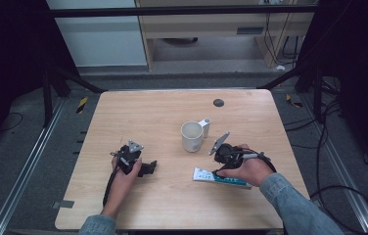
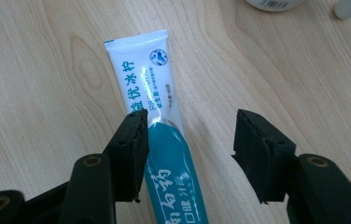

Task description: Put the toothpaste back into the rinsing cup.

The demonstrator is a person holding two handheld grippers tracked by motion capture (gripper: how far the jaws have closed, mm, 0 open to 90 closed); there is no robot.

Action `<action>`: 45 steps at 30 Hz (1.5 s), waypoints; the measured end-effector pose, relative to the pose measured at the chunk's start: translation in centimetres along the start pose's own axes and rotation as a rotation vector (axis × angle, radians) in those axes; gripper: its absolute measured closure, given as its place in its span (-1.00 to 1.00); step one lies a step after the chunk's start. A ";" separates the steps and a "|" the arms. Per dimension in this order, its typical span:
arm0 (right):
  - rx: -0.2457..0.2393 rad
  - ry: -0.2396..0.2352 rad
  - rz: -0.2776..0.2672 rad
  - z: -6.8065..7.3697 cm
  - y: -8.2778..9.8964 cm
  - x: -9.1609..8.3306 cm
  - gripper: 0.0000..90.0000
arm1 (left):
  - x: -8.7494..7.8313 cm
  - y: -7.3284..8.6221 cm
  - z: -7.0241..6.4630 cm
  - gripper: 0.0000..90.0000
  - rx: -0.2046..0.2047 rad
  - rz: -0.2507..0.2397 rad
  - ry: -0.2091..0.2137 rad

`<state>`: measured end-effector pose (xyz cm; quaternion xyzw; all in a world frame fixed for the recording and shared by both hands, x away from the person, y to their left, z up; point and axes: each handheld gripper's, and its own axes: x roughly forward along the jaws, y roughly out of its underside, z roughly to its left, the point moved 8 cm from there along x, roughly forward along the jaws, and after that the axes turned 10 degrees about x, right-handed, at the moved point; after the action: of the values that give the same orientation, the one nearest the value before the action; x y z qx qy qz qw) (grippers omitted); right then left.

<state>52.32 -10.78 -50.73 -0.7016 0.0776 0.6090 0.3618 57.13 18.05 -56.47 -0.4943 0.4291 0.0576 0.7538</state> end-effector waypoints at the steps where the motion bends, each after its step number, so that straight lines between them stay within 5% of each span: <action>1: 0.005 0.000 0.002 0.1 0.0 0.1 -0.01 | 0.0 0.0 0.0 -1.00 0.000 0.000 0.000; 14: -0.035 -0.029 0.039 1.3 -0.1 1.2 0.03 | 0.0 0.0 0.0 -1.00 0.000 0.000 0.001; 45: -0.069 -0.055 0.128 1.3 1.4 3.3 0.16 | 0.0 0.0 0.0 -1.00 0.003 0.002 0.001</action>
<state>51.37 -9.90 -54.33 -0.6901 0.0914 0.6523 0.2998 57.14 18.06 -56.47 -0.4927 0.4303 0.0574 0.7542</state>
